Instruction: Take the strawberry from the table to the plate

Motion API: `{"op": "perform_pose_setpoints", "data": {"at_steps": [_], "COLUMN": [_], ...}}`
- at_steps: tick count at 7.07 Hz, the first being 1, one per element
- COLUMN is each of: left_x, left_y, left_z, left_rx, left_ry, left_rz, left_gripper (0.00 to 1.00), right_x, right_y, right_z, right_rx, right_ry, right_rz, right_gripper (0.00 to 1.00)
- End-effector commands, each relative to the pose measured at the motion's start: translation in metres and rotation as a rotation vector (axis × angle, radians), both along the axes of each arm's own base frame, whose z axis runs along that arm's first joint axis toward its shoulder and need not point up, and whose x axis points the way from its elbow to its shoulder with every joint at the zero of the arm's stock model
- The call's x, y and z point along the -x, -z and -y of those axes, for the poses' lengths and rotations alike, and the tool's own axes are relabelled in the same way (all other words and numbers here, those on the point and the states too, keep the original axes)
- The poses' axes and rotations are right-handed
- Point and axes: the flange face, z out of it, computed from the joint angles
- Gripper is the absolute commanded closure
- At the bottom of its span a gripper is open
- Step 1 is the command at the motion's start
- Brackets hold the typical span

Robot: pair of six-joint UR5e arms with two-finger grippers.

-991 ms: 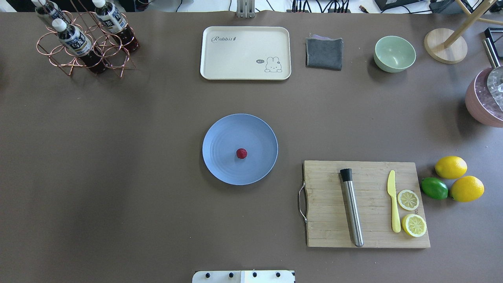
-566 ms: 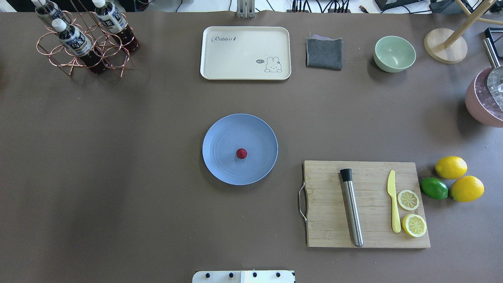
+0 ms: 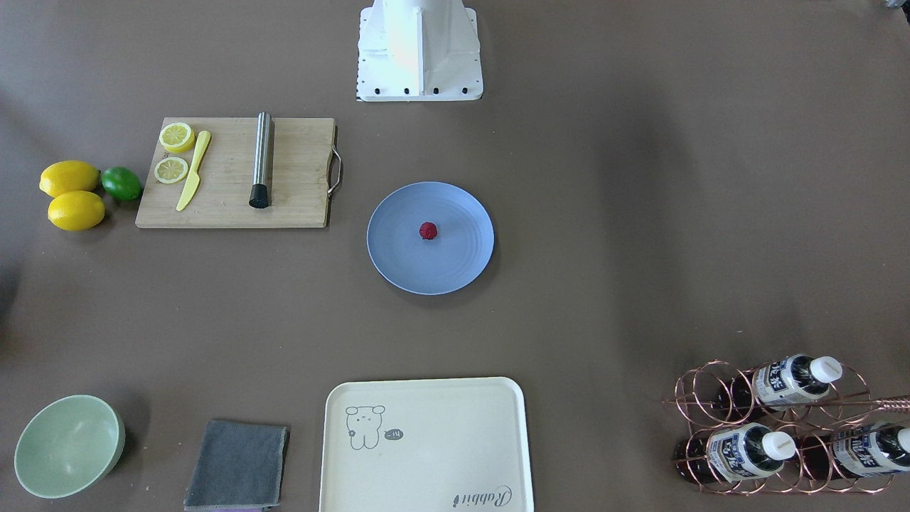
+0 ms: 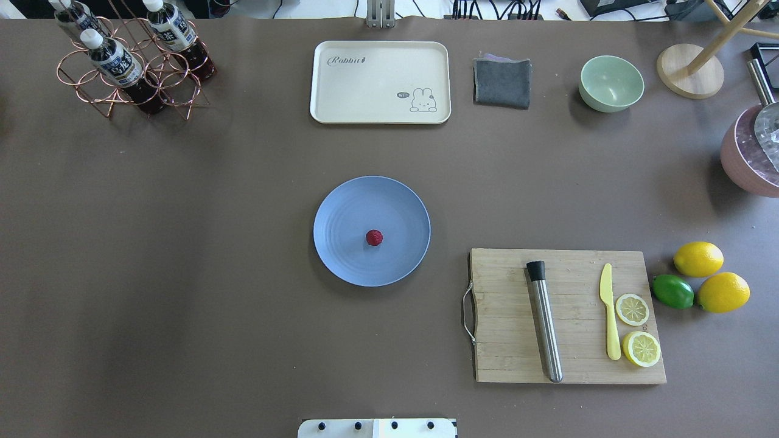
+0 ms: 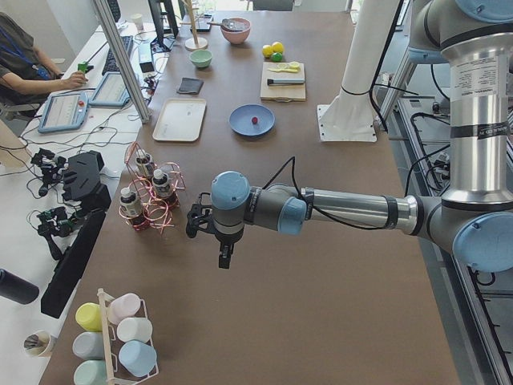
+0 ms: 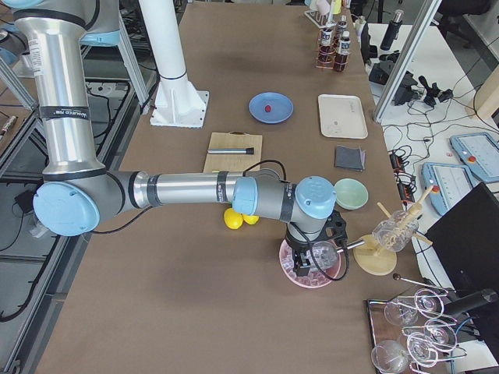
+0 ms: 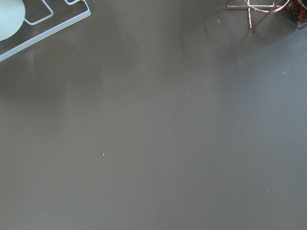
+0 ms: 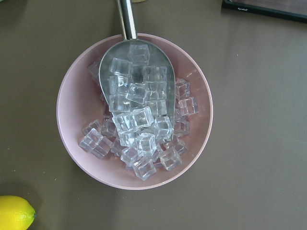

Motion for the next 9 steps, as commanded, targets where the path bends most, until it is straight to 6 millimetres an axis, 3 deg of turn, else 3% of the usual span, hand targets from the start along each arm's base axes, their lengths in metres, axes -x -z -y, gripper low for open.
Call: {"op": "perform_pose_setpoints", "data": {"at_steps": [1,9], "left_x": [0.0001,0.0011], "left_y": [-0.0010,-0.0083], "left_z": [-0.0006,-0.0008], "left_rx": [0.002,0.022], "left_ry": [0.000,0.009], "left_rz": [0.001,0.005], "left_gripper": [0.03,0.03], "right_x": [-0.0002,-0.0001], "right_y": [-0.0006,0.0033], "right_z": [-0.0005,0.0004], "right_rx": [0.001,-0.007], "right_ry": [0.000,0.000], "right_rz": [0.000,0.001], "right_gripper": [0.00,0.00]}}
